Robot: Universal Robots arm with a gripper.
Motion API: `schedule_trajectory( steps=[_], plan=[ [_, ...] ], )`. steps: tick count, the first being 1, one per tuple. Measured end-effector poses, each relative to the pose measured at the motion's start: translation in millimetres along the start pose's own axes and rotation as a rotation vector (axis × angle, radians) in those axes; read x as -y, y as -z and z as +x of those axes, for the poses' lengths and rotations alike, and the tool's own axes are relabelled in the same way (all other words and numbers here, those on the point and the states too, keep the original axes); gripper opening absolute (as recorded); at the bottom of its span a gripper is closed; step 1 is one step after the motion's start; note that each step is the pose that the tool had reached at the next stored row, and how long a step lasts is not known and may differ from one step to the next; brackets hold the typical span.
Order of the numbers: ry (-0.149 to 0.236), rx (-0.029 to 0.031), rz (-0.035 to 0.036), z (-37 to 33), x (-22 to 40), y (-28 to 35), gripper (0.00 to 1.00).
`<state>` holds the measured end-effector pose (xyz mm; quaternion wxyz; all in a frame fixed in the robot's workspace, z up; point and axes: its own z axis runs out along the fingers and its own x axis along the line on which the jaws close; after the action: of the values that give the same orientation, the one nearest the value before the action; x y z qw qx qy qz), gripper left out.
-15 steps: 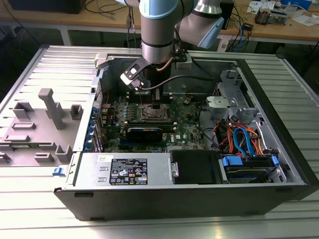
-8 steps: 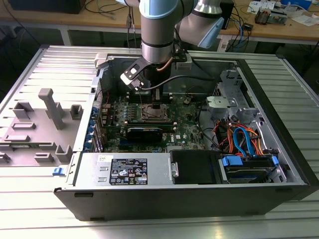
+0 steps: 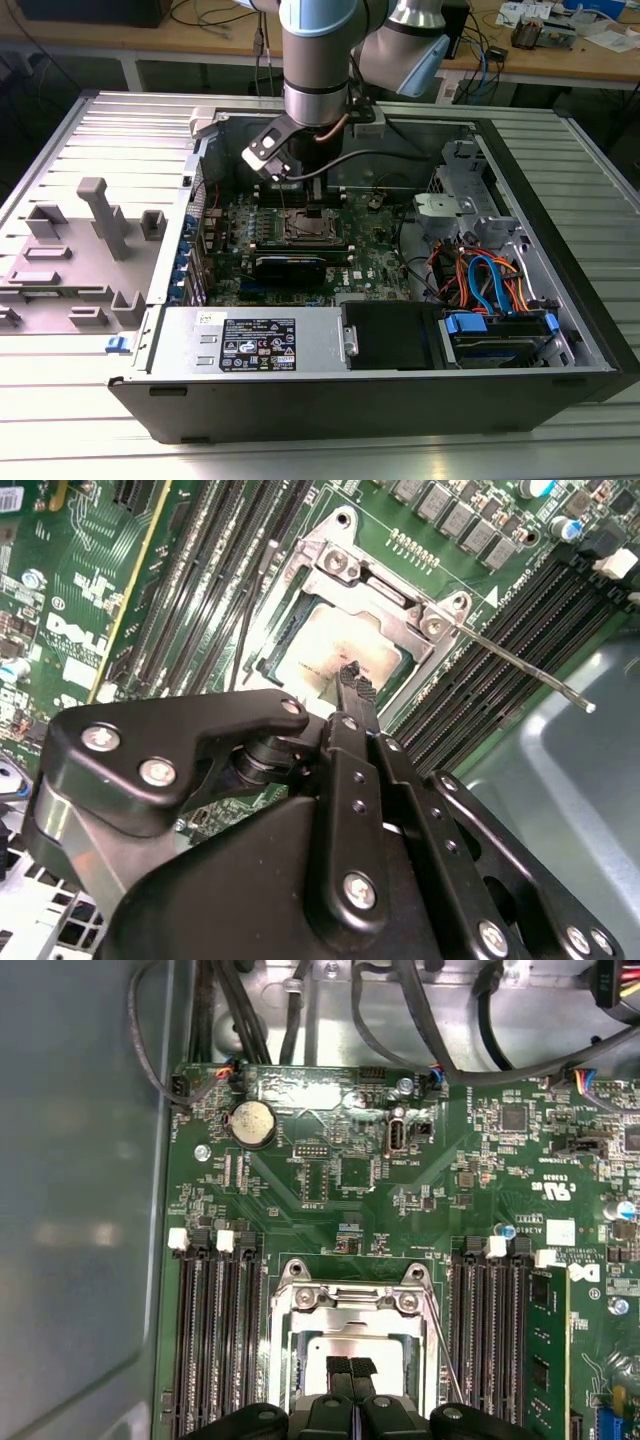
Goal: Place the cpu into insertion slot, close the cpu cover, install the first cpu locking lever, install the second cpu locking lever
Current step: 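Install the first cpu locking lever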
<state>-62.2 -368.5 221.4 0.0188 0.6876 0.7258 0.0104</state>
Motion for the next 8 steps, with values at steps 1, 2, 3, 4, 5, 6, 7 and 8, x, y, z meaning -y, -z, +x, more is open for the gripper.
schedule_trajectory(
  steps=[1, 2, 3, 4, 5, 6, 7, 8],
  plan=[
    [0.018, -0.0015, -0.0003, 0.0, 0.0, 0.0, 0.11],
    [0.035, -0.0024, -0.0006, 0.0, 0.0, 0.0, 0.11],
    [0.059, -0.0034, -0.0008, 0.0, 0.0, 0.0, 0.11],
    [0.074, -0.0041, -0.001, 0.0, 0.0, 0.0, 0.11],
    [0.098, -0.0051, -0.0013, 0.0, 0.0, 0.0, 0.11],
    [0.114, -0.0057, -0.0015, 0.0, 0.0, 0.0, 0.11],
    [0.121, -0.0059, -0.0016, 0.0, -0.1, 0.0, 0.11],
    [0.121, -0.006, -0.0017, 0.0, -0.1, 0.0, 0.11]
  ],
)
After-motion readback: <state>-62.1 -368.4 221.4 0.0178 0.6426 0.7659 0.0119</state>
